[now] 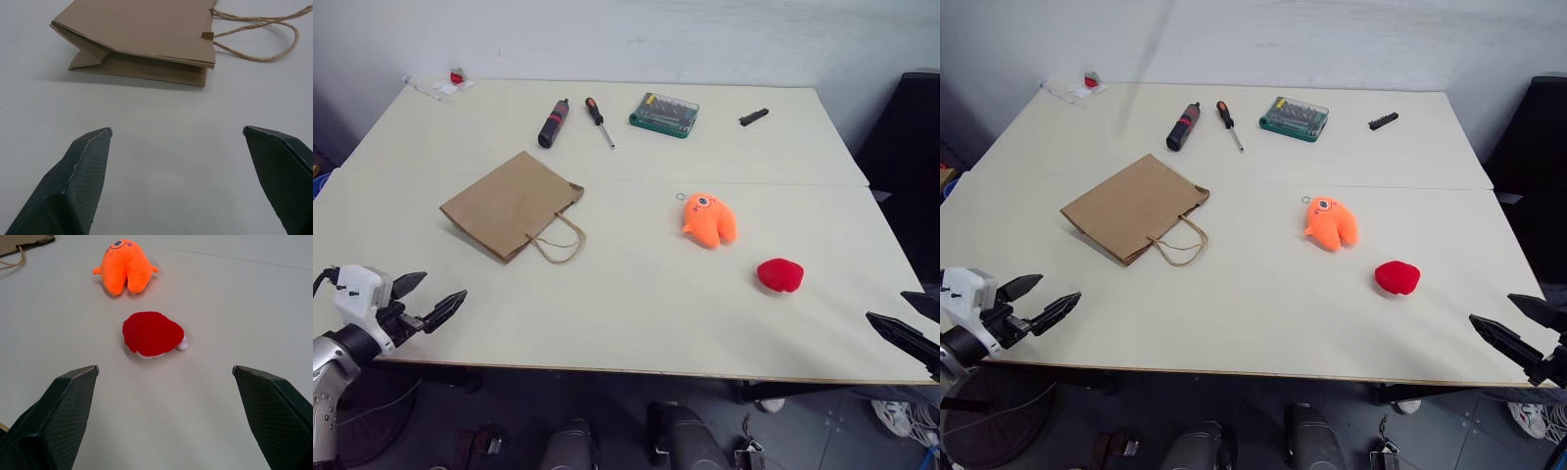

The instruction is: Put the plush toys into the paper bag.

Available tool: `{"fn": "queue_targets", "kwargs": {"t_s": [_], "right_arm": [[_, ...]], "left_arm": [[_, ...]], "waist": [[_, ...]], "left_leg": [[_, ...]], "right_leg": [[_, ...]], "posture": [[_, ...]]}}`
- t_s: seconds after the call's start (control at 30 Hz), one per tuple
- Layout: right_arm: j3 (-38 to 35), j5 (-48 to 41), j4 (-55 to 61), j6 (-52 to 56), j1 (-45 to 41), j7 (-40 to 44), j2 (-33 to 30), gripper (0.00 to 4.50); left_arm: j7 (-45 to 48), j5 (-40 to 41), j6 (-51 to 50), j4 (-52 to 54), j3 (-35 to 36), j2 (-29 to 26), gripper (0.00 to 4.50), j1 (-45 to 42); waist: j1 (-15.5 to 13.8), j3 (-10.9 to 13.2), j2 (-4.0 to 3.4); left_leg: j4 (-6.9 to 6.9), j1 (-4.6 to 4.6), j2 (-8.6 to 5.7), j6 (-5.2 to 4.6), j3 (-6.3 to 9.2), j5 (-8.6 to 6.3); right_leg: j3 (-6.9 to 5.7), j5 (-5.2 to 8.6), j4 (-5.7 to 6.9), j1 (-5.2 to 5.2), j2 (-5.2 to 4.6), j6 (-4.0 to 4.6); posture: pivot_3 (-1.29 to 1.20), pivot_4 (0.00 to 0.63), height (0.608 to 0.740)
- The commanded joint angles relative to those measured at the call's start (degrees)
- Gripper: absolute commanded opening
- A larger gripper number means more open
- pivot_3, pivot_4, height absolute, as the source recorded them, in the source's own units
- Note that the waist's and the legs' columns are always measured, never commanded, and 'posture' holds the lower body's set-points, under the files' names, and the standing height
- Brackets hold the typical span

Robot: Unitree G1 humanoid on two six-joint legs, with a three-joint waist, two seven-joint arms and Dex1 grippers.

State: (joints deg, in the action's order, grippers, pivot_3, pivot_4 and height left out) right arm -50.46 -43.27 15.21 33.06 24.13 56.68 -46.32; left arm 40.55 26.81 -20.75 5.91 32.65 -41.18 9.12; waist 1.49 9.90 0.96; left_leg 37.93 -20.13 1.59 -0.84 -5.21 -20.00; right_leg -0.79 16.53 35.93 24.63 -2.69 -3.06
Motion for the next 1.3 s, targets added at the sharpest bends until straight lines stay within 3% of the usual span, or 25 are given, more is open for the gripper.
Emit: {"fn": "queue_targets", "kwargs": {"t_s": [0.03, 0.63, 0.83, 0.97, 1.13, 1.3], "right_arm": [[-1.0, 0.0, 1.5, -0.5, 0.0, -0.4, -0.3, 4.47], [-1.3, -1.0, 5.2, 0.6, -0.1, -3.4, 0.5, 4.47], [0.8, -7.4, 14.7, 5.0, -4.0, -6.0, -1.7, 4.47], [7.2, -12.5, 21.8, 8.4, -9.2, -10.6, -2.4, 4.47], [24.6, -8.9, 28.2, 8.8, -19.9, -17.0, -2.4, 4.47], [34.8, -6.6, 27.6, 8.6, -28.6, -21.6, 0.8, 4.47]], "left_arm": [[-0.2, 0.3, 0.3, 0.9, 0.7, -0.6, 4.5, -0.9], [0.0, 0.5, -2.4, 2.0, -0.7, -1.4, 4.5, -4.1], [1.5, -1.1, -3.7, 6.6, -8.2, -4.1, 4.5, -10.0], [1.8, -2.9, -4.7, 6.3, -14.0, -5.9, 4.5, -16.3], [1.8, -14.4, 0.4, -1.3, -27.6, -6.5, 4.5, -28.7], [-0.2, -21.5, 9.1, -12.3, -34.1, -1.6, 4.5, -37.4]], "waist": [[0.0, 0.0, 0.0], [0.0, 0.0, 0.0], [0.0, 0.0, 0.0], [0.1, 0.0, 0.0], [0.0, 0.0, 0.01], [-0.1, 0.0, 0.04]], "left_leg": [[0.0, 0.0, 0.0, 0.0, 0.0, 0.0], [0.0, 0.0, 0.0, 0.01, 0.0, 0.01], [0.02, 0.0, -0.02, 0.04, 0.0, 0.03], [0.02, 0.0, -0.01, 0.12, 0.01, 0.08], [0.1, 0.01, -0.07, 0.09, 0.0, 0.12], [0.15, -0.1, -0.08, 0.3, -0.03, 0.26]], "right_leg": [[0.0, 0.0, 0.0, 0.0, 0.0, 0.0], [0.0, 0.0, 0.01, 0.0, 0.0, -0.01], [0.0, -0.02, 0.06, -0.01, 0.0, -0.03], [-0.02, -0.02, 0.08, 0.01, 0.04, -0.04], [-0.04, -0.05, 0.13, -0.02, 0.06, -0.08], [-0.06, -0.06, 0.06, 0.04, 0.09, -0.12]], "posture": [[0.0, 0.15, 0.74], [0.0, 0.15, 0.74], [0.0, 0.15, 0.74], [0.0, 0.15, 0.74], [0.0, 0.15, 0.74], [0.0, 0.15, 0.74]]}}
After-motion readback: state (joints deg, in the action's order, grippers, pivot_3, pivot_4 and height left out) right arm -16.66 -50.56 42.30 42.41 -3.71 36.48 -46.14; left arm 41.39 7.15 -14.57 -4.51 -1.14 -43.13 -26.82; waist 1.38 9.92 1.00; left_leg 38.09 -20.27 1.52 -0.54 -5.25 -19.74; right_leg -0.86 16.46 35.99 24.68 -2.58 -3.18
